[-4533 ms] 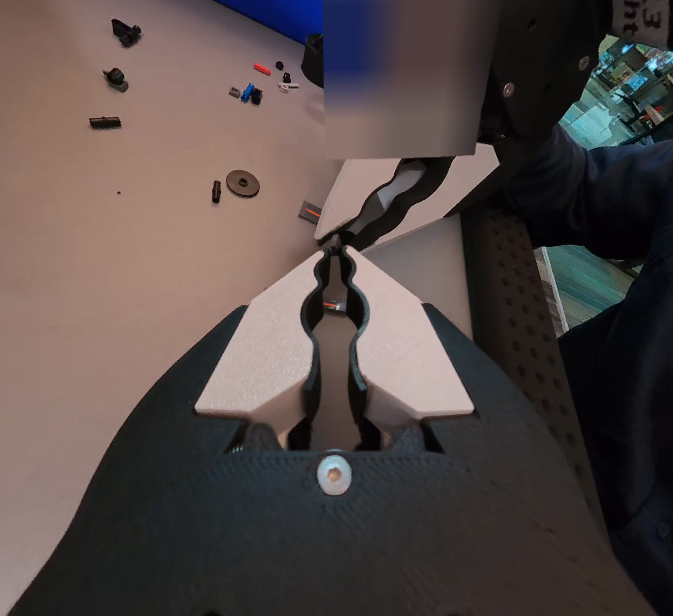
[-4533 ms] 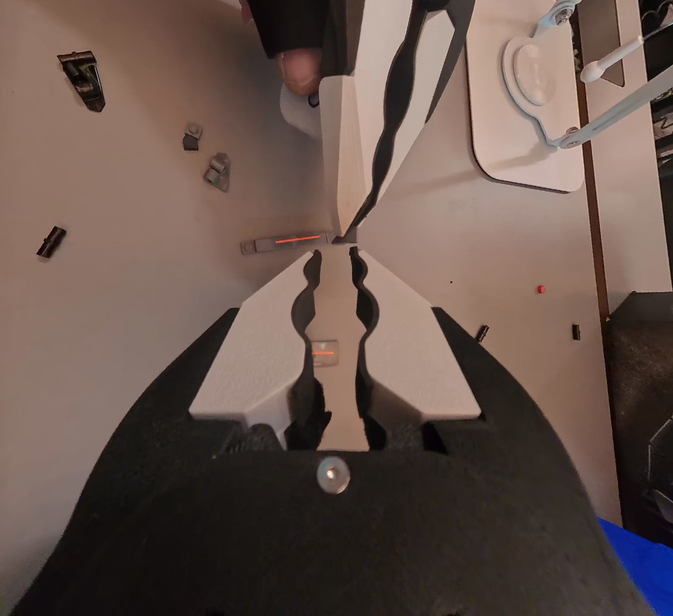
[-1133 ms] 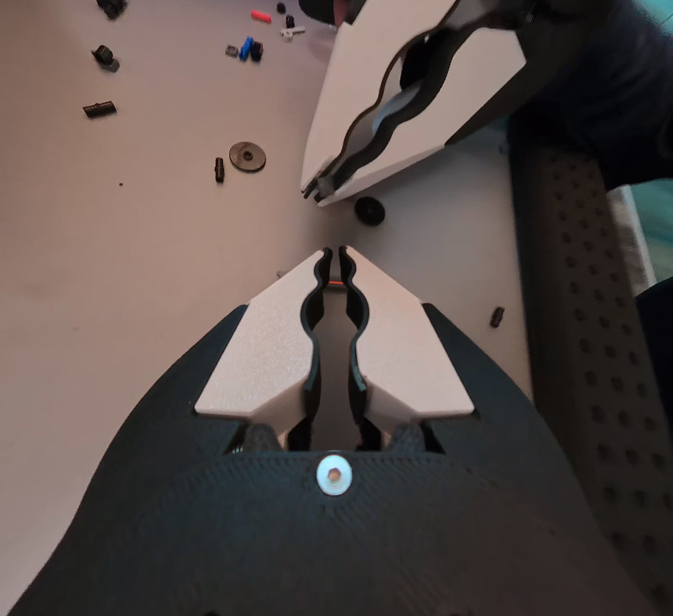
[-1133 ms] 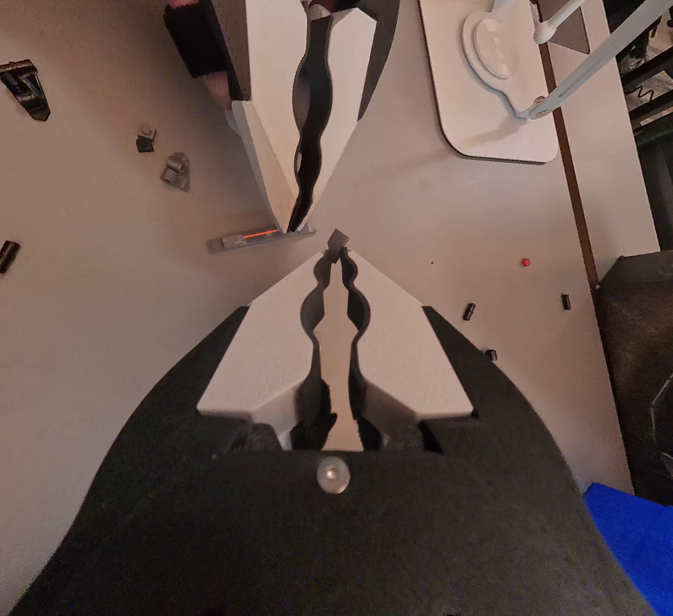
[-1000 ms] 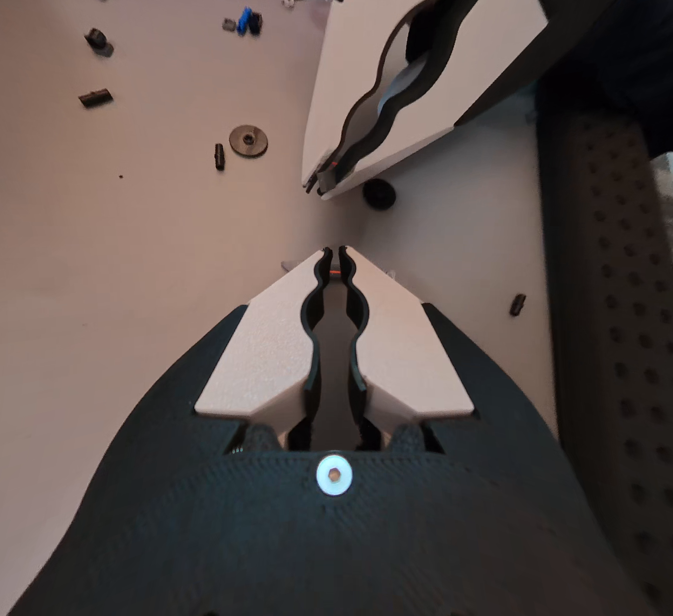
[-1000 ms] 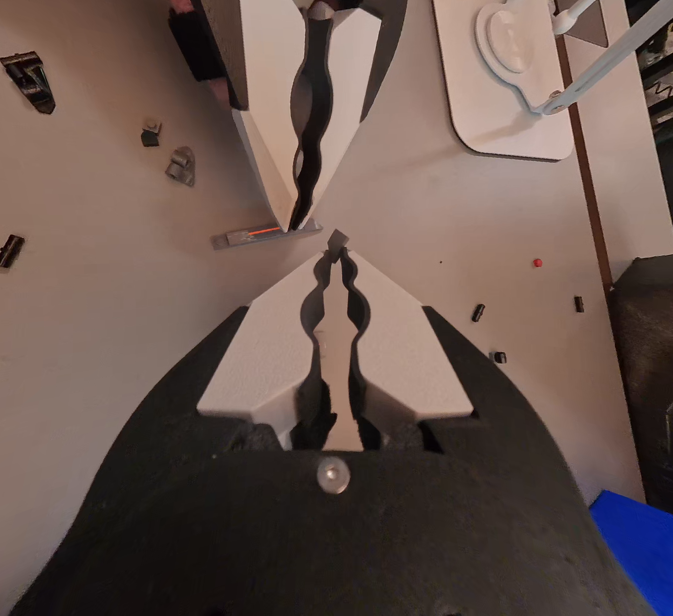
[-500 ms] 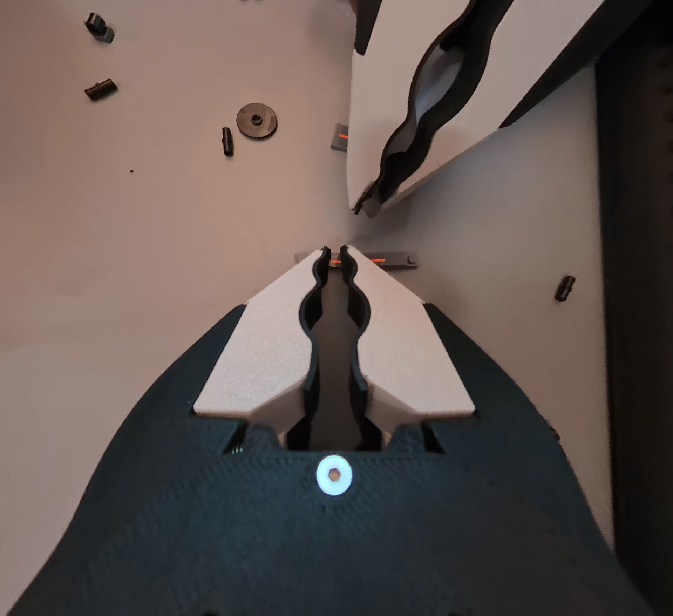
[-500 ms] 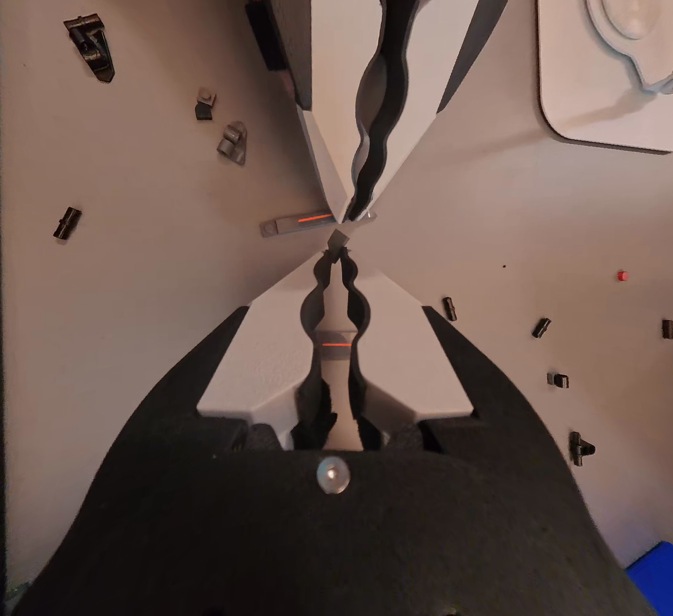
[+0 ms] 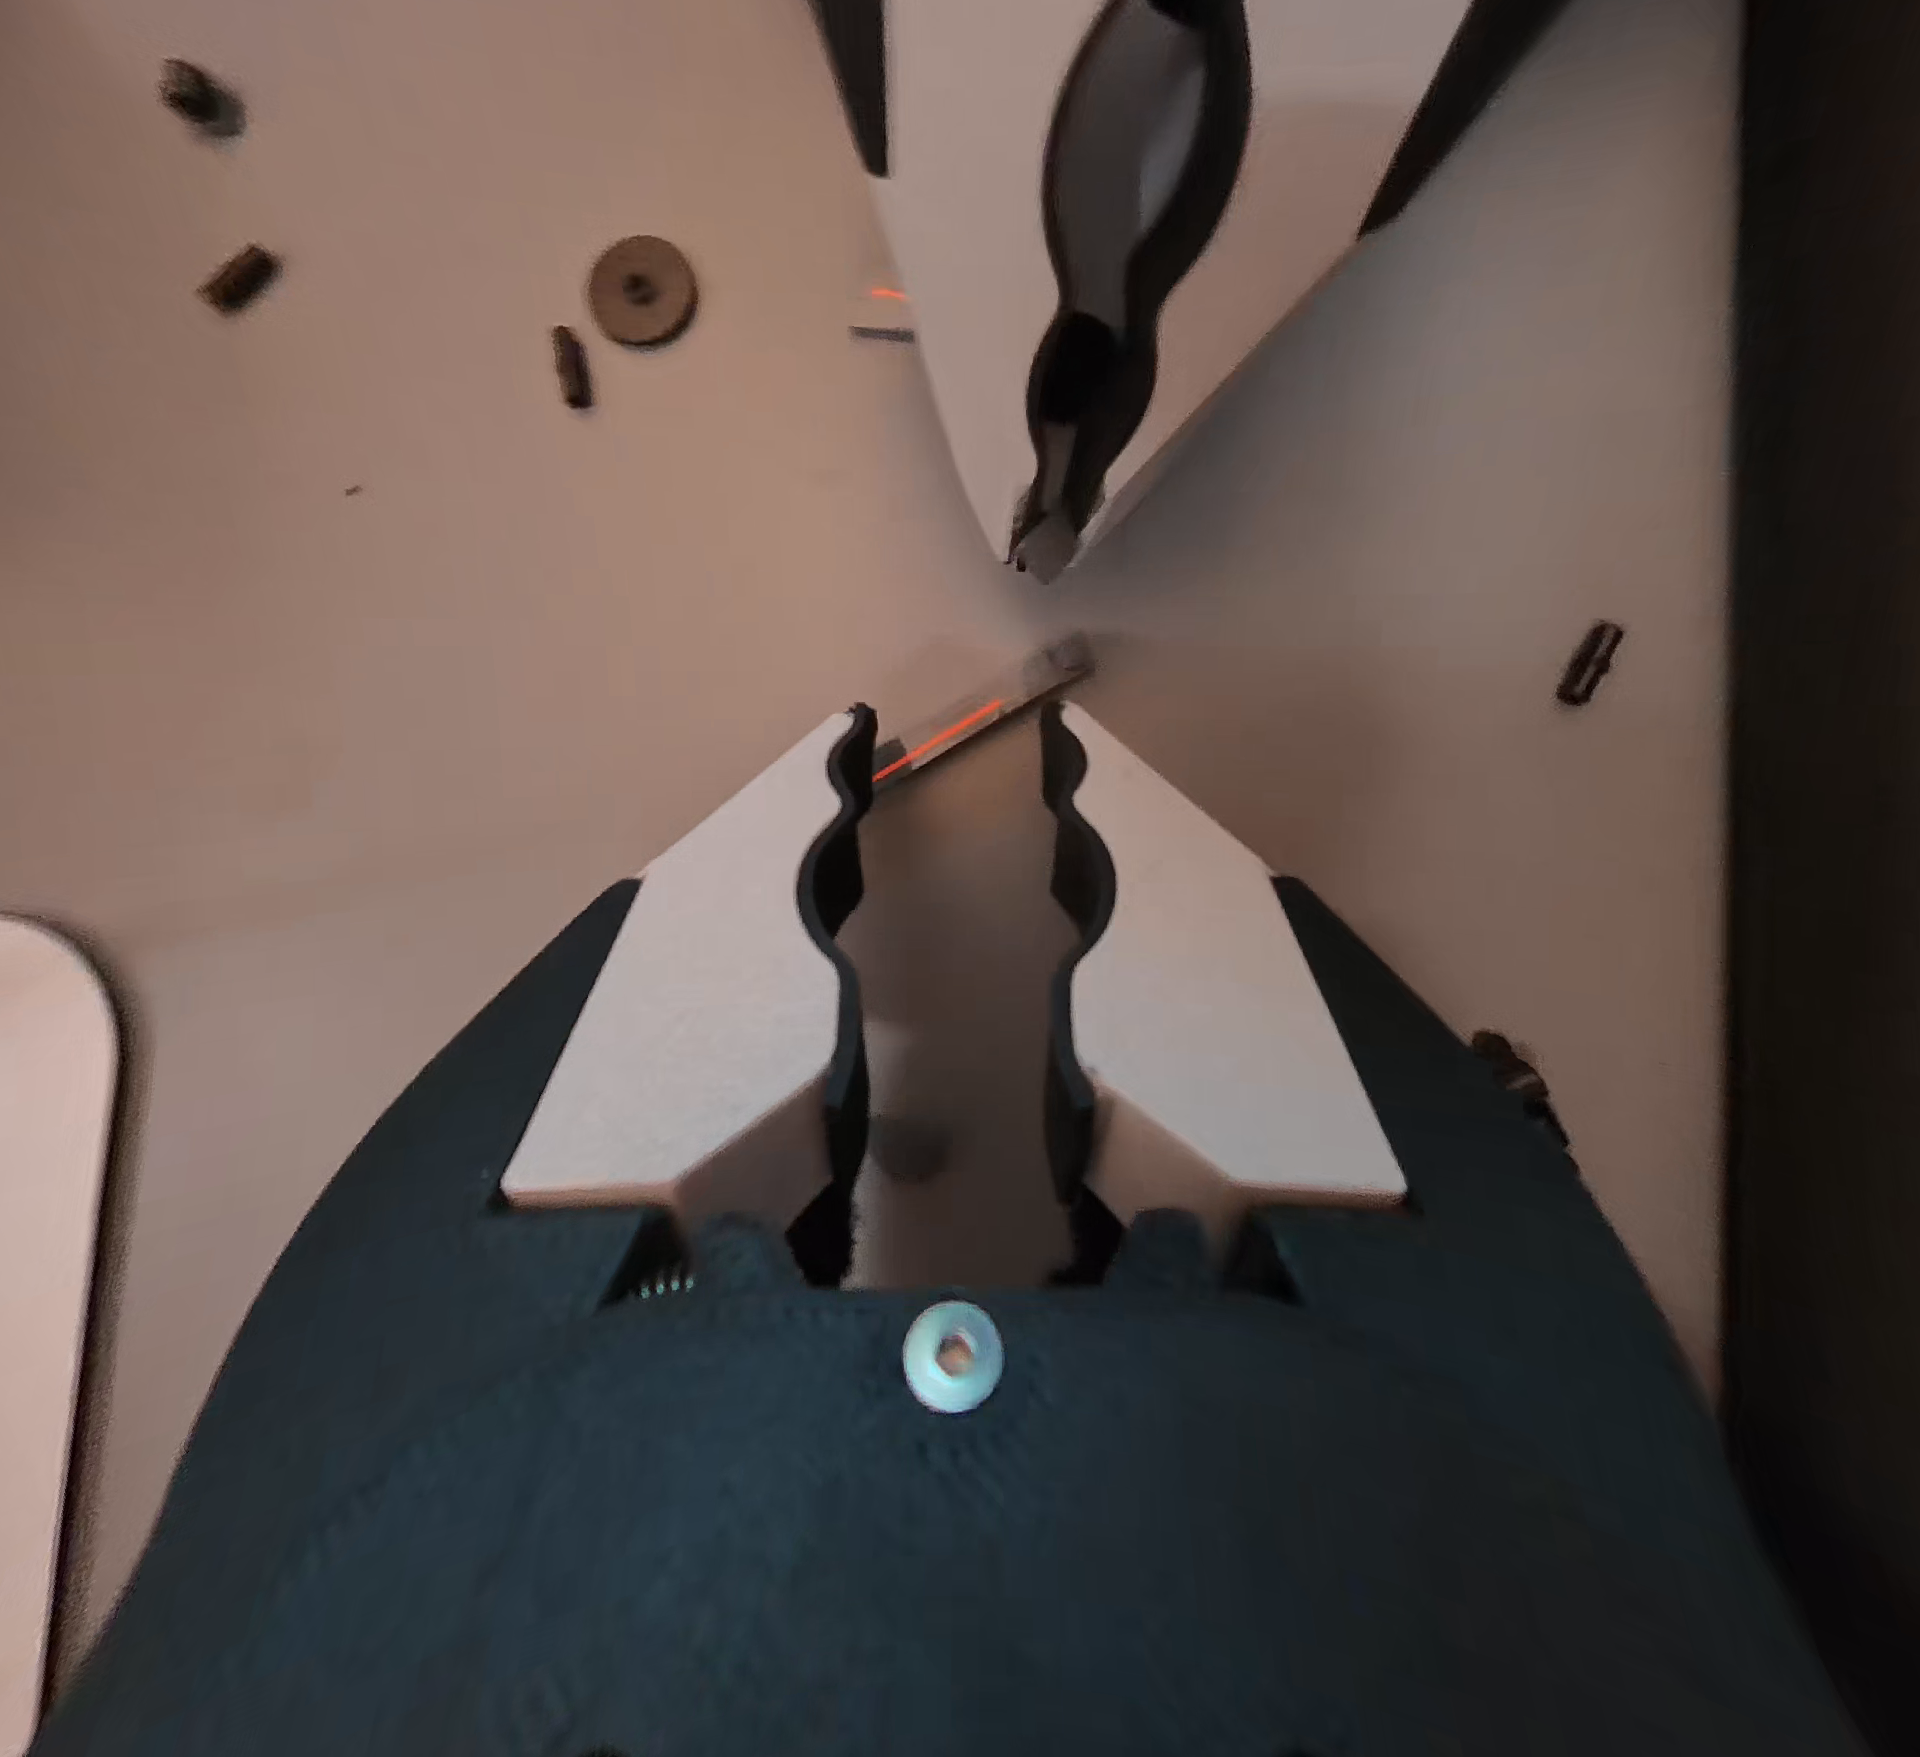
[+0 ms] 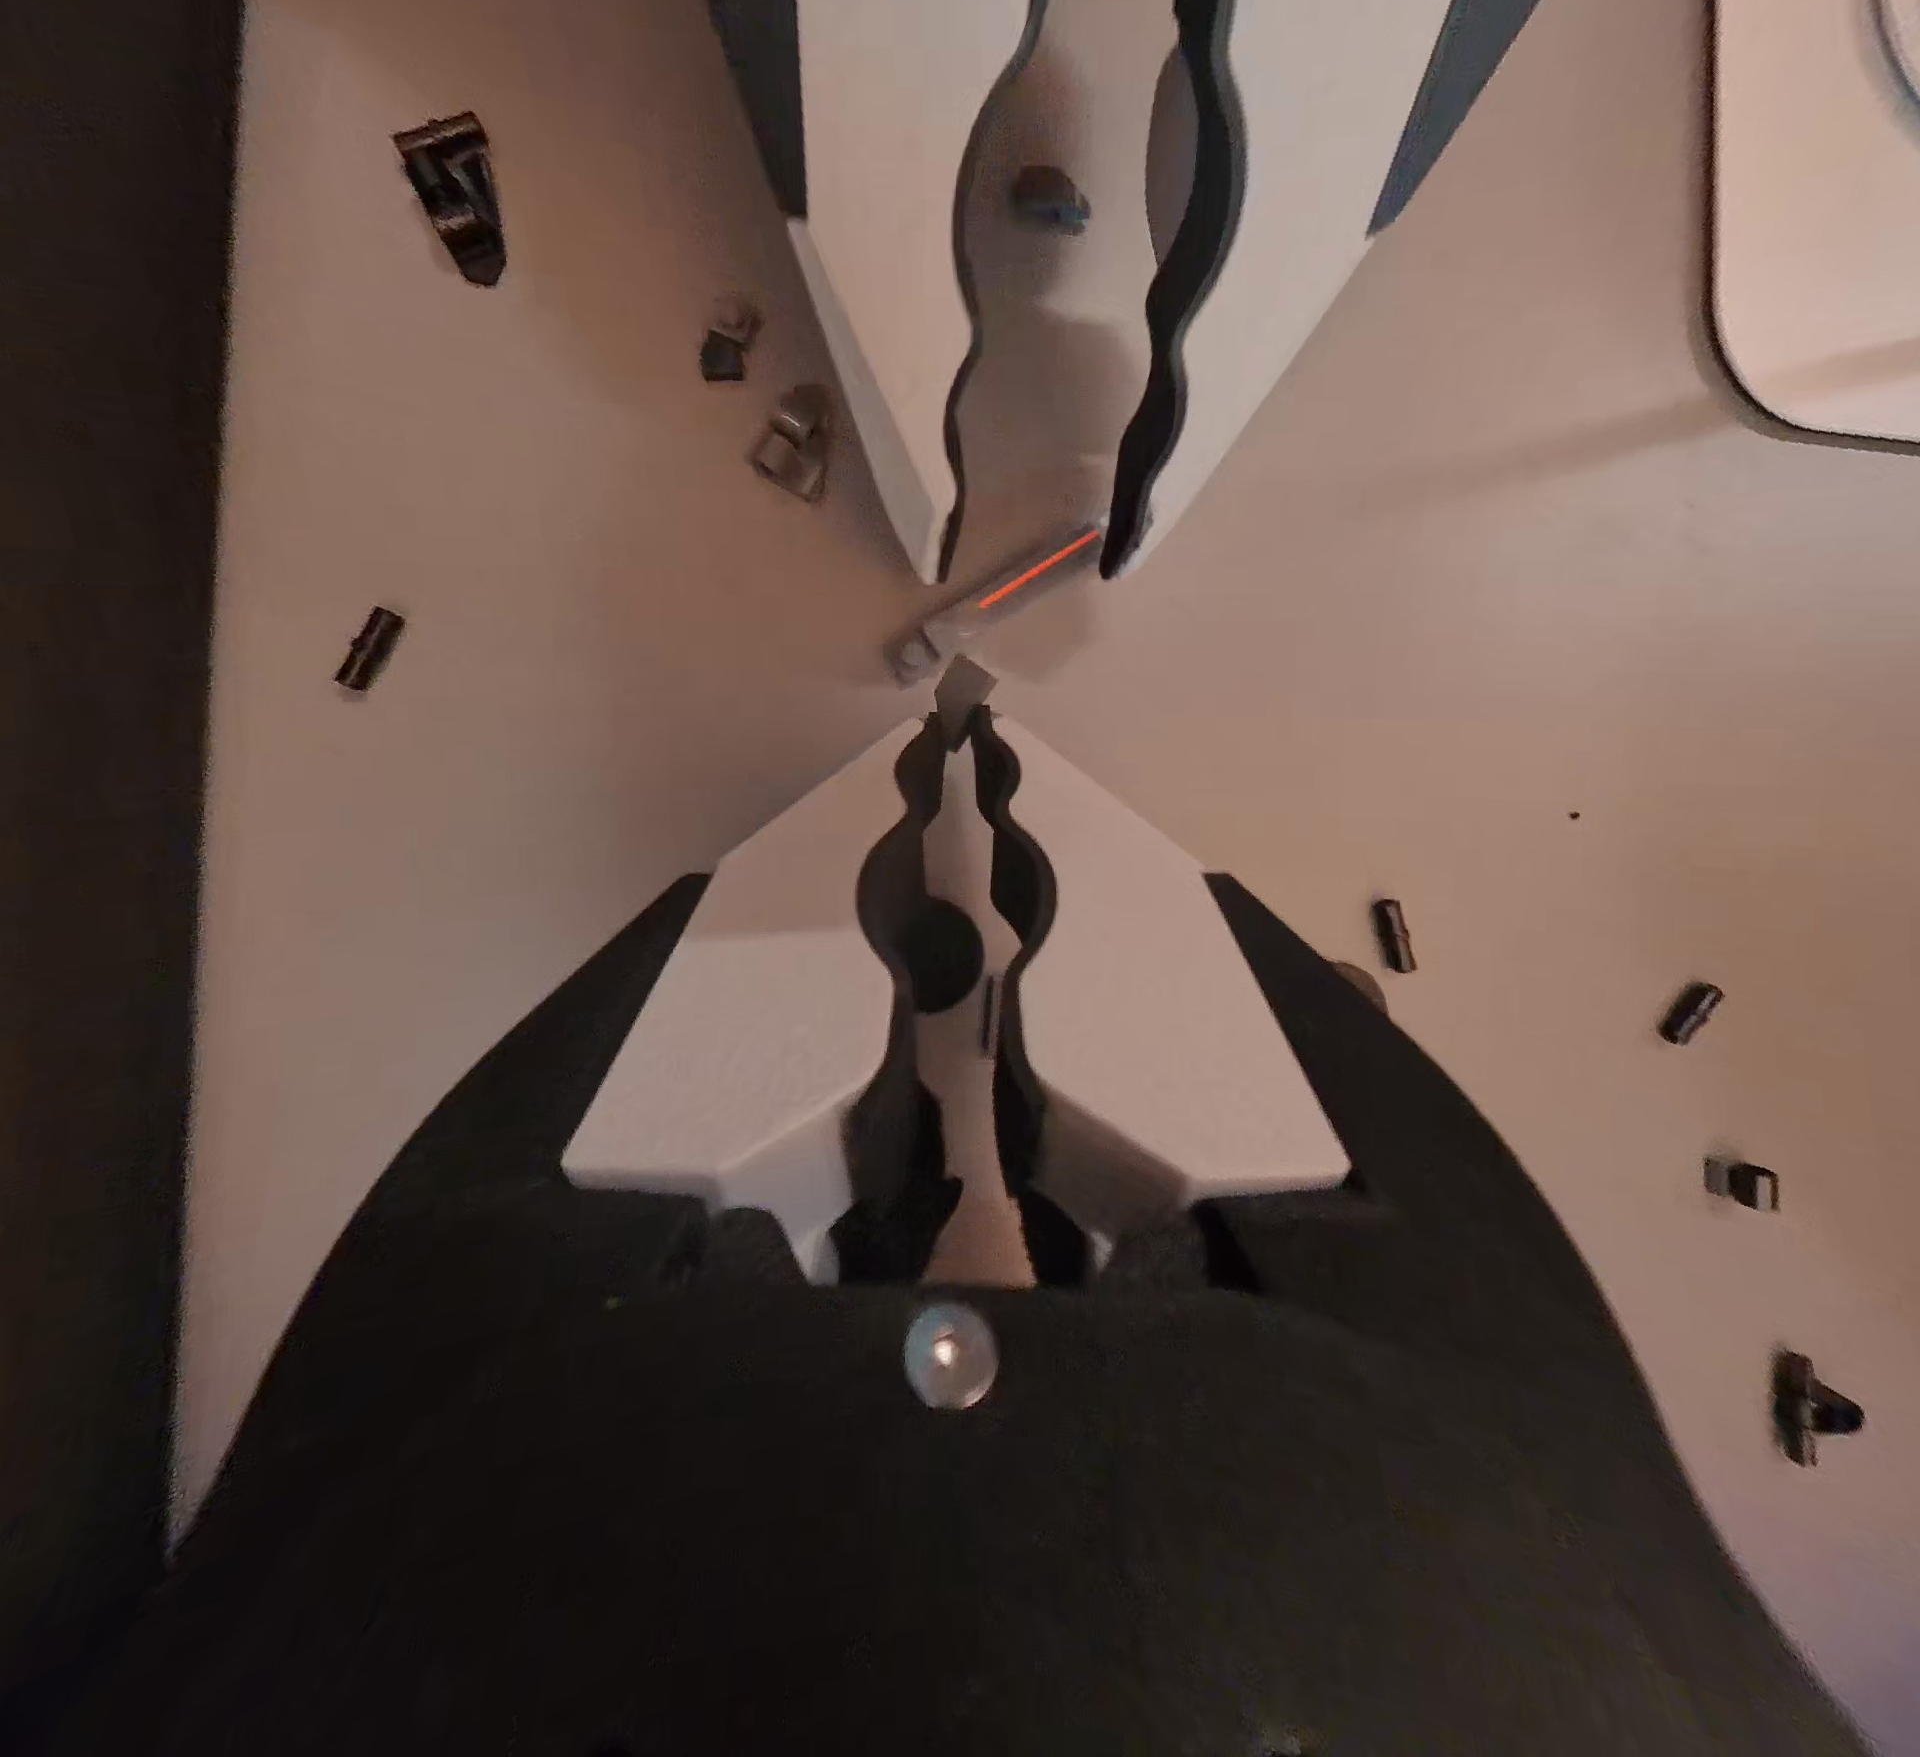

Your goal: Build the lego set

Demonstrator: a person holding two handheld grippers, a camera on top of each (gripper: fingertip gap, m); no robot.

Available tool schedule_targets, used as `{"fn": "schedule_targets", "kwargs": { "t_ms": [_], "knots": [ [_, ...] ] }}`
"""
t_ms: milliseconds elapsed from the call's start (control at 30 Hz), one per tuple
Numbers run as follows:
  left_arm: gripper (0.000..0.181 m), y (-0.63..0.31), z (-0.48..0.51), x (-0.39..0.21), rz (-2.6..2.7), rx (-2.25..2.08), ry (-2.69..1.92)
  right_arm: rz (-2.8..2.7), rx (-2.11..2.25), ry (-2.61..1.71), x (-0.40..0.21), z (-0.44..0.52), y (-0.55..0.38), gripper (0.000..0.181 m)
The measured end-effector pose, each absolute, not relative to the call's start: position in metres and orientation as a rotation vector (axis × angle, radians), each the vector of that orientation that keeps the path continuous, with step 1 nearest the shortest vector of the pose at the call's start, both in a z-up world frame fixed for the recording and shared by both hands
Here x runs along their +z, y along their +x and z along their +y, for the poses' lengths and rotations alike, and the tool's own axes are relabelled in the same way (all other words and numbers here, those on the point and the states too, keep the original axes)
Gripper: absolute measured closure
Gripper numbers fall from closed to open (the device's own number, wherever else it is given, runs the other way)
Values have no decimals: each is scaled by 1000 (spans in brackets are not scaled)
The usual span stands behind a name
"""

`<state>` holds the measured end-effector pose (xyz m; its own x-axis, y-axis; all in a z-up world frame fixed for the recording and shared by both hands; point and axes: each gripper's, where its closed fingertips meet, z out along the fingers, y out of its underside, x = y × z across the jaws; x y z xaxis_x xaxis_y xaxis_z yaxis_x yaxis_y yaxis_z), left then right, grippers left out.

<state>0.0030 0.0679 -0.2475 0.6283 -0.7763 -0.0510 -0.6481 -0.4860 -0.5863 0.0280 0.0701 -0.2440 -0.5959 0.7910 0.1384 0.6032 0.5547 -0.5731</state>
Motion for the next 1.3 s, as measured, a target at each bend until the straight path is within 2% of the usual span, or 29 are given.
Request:
{"fn": "schedule_targets", "kwargs": {
  "t_ms": [100, 467, 1000, 1300],
  "knots": [
    [146, 2, 67, -259, 1131, -277, -2318, -2434, 695, -1142, -246, 66, 30, 178],
    [164, 6, 71, -260, 1092, -247, -2348, -2489, 728, -1273, -259, 61, 34, 178],
    [166, 16, 69, -260, 1152, -268, -2304, -2452, 770, -1353, -259, 65, 31, 174],
    [166, 16, 69, -260, 1149, -265, -2302, -2429, 812, -1345, -253, 65, 29, 180]
  ]
}}
